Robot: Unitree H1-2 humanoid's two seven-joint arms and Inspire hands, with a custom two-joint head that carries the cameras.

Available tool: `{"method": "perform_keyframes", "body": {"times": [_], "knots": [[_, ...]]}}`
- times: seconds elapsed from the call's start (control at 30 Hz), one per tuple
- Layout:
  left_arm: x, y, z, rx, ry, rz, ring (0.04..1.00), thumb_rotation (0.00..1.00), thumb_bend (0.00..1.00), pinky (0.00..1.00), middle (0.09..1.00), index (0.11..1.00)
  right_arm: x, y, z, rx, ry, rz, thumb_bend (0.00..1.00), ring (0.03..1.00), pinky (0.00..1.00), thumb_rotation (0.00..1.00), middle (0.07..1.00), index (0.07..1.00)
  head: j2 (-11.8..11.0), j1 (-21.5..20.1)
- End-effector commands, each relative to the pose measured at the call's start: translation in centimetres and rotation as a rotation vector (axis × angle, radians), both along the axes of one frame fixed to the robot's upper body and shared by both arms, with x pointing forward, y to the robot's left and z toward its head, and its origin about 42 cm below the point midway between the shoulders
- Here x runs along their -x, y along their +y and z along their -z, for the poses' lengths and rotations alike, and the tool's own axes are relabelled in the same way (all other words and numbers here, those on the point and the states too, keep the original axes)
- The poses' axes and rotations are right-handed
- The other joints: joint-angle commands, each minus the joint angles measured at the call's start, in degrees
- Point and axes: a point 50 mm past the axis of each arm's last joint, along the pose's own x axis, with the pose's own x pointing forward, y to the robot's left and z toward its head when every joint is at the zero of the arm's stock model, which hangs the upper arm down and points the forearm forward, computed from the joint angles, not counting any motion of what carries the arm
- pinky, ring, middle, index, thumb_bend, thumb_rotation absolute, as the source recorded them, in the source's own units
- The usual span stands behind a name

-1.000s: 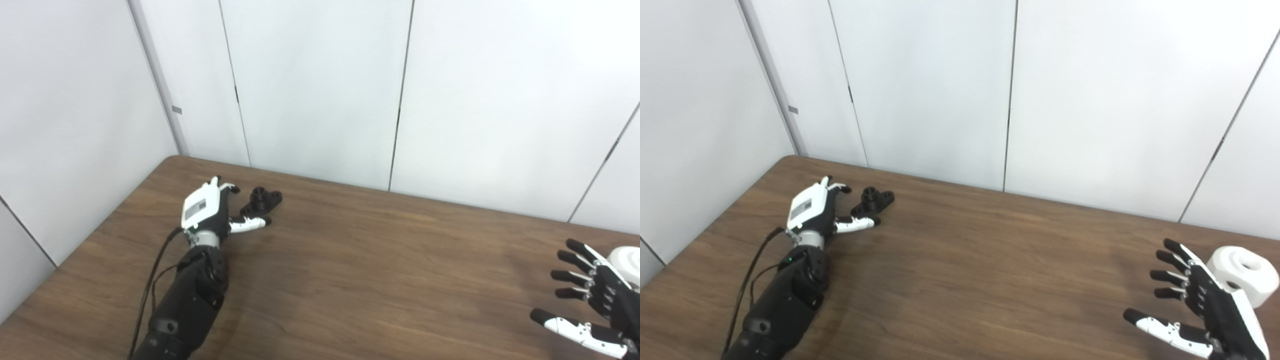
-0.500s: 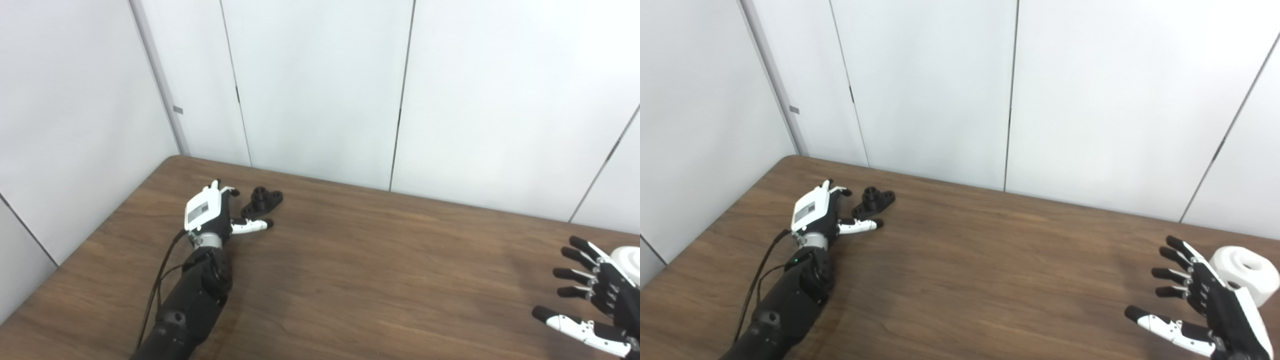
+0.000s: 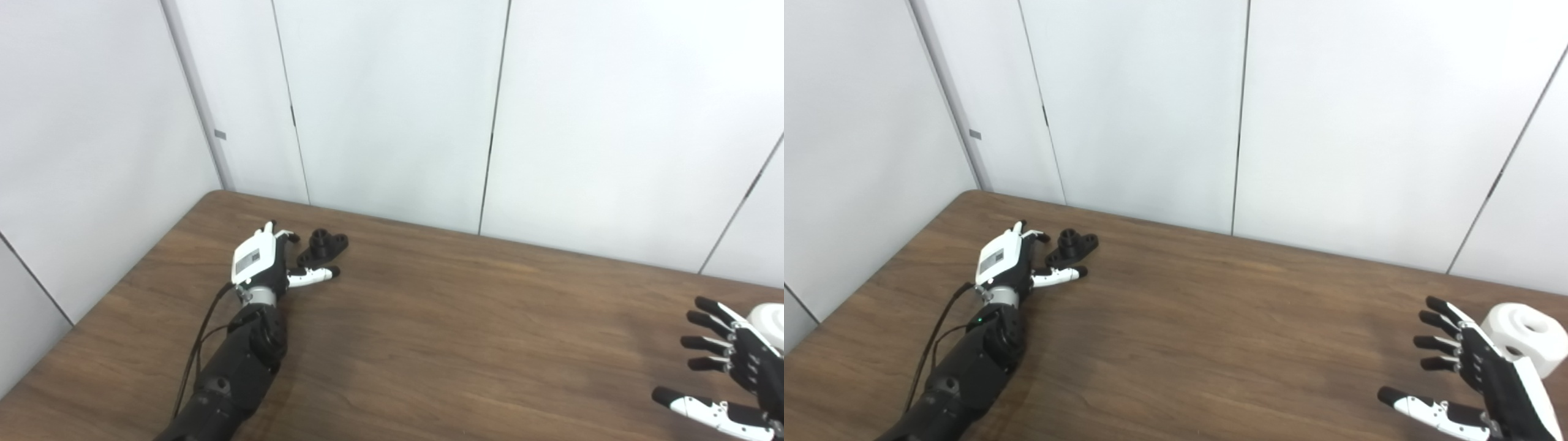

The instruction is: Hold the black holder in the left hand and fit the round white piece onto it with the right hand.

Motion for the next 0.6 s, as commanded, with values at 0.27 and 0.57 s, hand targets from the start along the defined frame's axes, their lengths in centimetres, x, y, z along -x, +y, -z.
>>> {"method": "perform_keyframes", "body": {"times": [0.27, 0.57], "knots": [[-1.0, -2.4, 1.4, 0.041, 0.029, 0.057, 1.000, 0.38, 0.94, 0.88, 0.970, 0.761, 0.1, -0.4, -2.2, 0.025, -0.086, -0.008, 0.61, 0.734, 0.63, 0.00, 0.842, 0.871, 0.4, -0.5], [-1.3, -2.8, 2.0, 0.050, 0.009, 0.059, 0.998, 0.37, 0.94, 0.87, 0.965, 0.742, 0.2, -0.7, -2.4, 0.031, -0.082, -0.004, 0.61, 0.741, 0.64, 0.00, 0.853, 0.876, 0.8, -0.3]]}}
